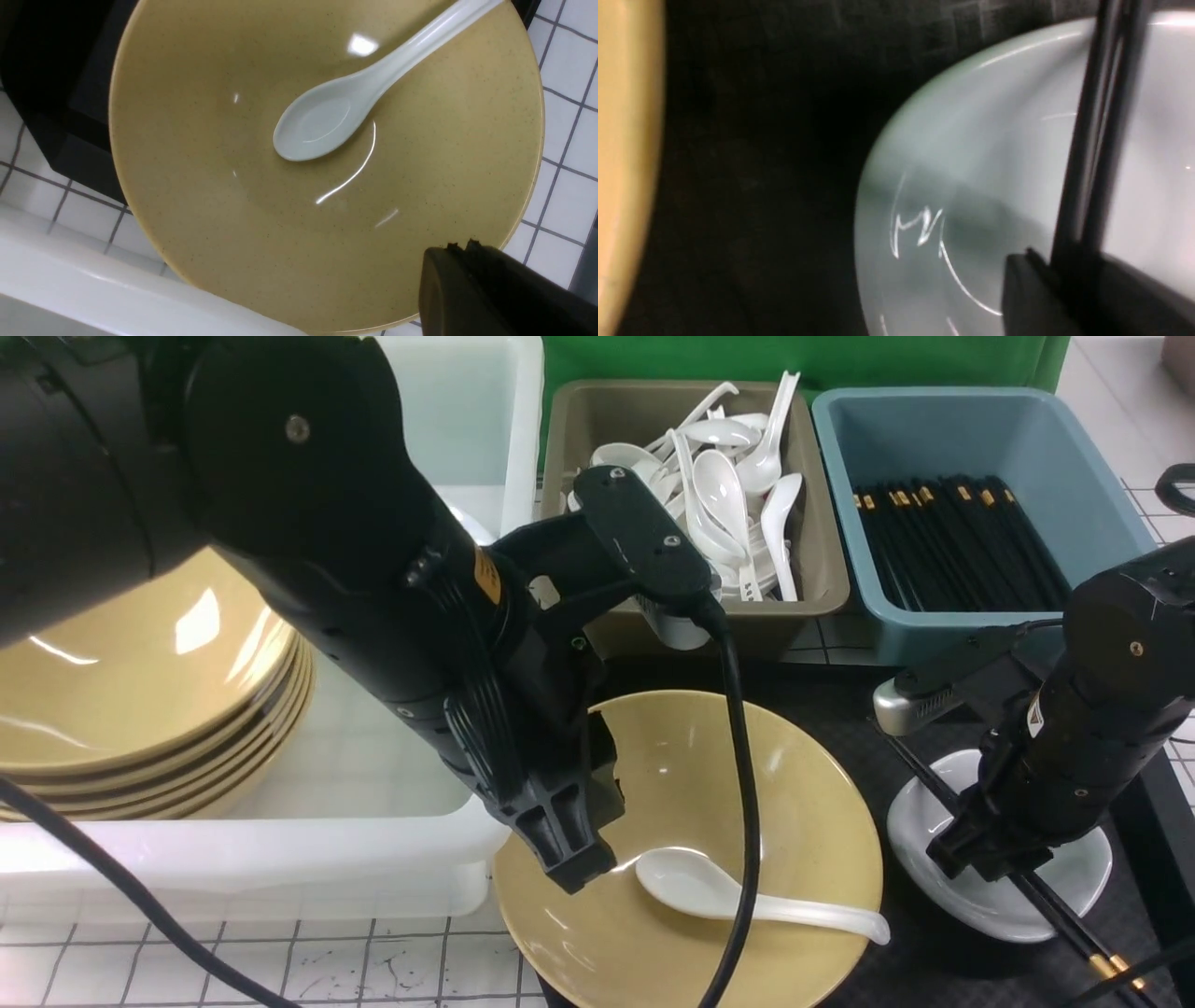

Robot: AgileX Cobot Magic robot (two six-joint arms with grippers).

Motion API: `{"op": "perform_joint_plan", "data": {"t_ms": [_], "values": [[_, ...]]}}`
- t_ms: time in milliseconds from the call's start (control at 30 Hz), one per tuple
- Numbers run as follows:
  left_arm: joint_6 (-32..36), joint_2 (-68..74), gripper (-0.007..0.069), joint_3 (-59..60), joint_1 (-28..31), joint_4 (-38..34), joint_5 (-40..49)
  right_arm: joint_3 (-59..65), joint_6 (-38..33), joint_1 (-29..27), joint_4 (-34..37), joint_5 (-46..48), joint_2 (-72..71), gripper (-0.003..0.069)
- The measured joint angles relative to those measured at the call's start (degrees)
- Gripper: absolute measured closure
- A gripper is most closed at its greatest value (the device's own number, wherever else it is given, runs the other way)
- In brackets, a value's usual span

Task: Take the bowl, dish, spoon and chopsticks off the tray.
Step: Use the right arm to grab the chopsticks, then use the right arm to put the chopsticks into the small storage box on the right

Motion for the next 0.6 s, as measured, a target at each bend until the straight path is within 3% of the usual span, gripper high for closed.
{"op": "perform_joint_plan", "data": {"t_ms": [200,433,600], "values": [[0.00,0.00,0.0637,0.00,0.00,0.00,-1.62,-0.06,0.00,0.00,0.00,2.33,-1.55,0.0501],[-2.52,0.98,0.0637,-0.73,0.00,0.00,-14.96,-3.38,0.00,0.00,-0.05,4.78,-9.75,0.0501],[-5.13,5.91,0.0637,-7.75,0.07,0.00,-24.28,-13.60,0.07,-0.38,-1.57,2.76,-11.09,0.0501]]}}
